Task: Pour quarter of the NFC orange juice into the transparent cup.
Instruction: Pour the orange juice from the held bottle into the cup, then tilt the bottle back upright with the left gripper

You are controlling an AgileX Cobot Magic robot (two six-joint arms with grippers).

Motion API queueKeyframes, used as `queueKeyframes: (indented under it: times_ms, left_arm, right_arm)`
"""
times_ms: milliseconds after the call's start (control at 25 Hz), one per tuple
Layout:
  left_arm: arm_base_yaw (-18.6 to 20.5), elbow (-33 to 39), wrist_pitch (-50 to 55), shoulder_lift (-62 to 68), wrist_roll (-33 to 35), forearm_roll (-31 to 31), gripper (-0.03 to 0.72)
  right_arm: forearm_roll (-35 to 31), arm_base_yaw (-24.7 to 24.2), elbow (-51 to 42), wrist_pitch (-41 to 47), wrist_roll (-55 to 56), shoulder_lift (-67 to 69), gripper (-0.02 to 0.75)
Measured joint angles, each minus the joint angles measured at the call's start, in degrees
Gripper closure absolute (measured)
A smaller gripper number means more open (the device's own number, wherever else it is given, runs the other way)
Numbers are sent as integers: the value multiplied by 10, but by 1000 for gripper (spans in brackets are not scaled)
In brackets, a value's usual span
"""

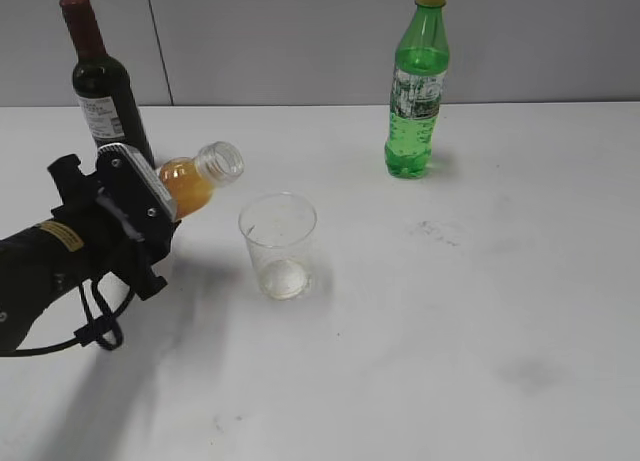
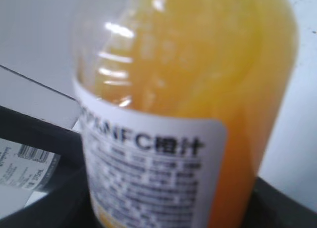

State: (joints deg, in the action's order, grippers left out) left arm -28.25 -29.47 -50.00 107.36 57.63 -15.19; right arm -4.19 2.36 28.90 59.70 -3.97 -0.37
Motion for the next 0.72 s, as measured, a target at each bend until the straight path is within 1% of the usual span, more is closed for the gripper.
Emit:
queueKeyframes:
  times_ms: [120, 440, 560, 720]
  left_arm:
    - [-7, -9, 6, 0, 28, -25, 220]
    - [-30, -17, 16, 0, 137, -93, 220]
    - [-31, -25, 24, 0, 158, -115, 220]
    - [-32, -33, 27, 0, 182, -126, 220]
  right_arm:
    - [0, 0, 0, 0, 0, 0, 166]
    - [0, 0, 0, 0, -1, 0, 166]
    - [0, 0, 0, 0, -1, 0, 166]
    - [0, 0, 0, 0, -1, 0, 166]
